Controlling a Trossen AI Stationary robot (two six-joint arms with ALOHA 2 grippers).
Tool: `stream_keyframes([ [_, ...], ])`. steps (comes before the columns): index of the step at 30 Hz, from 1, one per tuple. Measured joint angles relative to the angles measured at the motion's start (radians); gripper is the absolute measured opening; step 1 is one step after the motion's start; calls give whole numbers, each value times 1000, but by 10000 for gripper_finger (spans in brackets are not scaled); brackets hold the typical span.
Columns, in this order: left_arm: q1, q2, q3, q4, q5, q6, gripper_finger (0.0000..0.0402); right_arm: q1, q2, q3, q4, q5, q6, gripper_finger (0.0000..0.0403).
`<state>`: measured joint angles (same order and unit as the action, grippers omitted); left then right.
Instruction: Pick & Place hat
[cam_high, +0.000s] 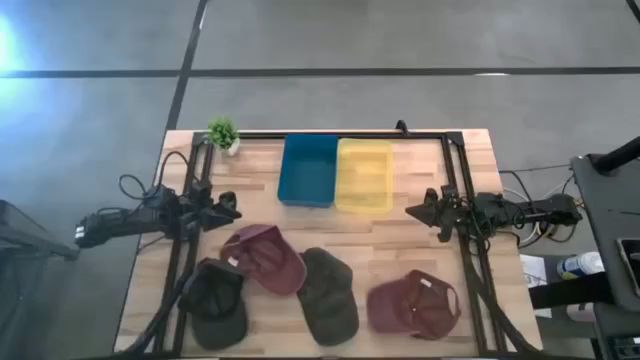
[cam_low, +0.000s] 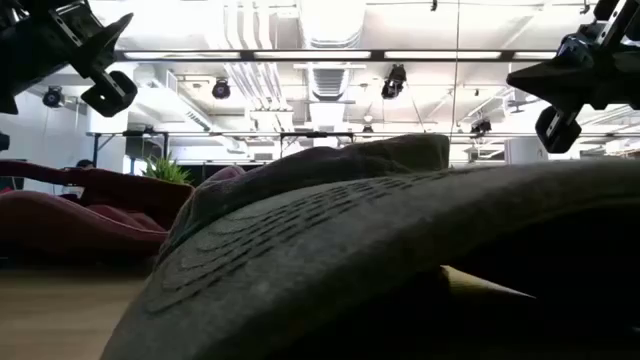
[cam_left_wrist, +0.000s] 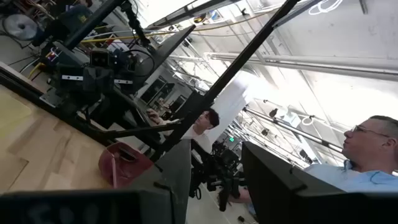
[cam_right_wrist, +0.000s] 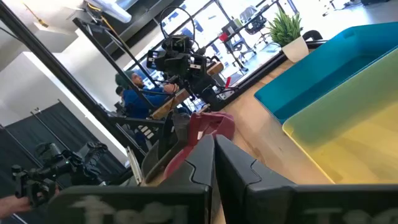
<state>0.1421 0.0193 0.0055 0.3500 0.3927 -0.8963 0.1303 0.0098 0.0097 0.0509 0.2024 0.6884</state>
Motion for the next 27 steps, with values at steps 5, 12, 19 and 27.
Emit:
stream_keyframes([
  [5,0,0,0,0,0,-1,138,0,0,0,0,0,8,11],
  [12,0,0,0,1,2,-23,138,0,0,0,0,0,8,11],
  [19,0,0,0,-1,-141,-441,138,0,0,0,0,0,8,11],
  [27,0,0,0,0,-207,-404,138,0,0,0,10,1,82,11],
])
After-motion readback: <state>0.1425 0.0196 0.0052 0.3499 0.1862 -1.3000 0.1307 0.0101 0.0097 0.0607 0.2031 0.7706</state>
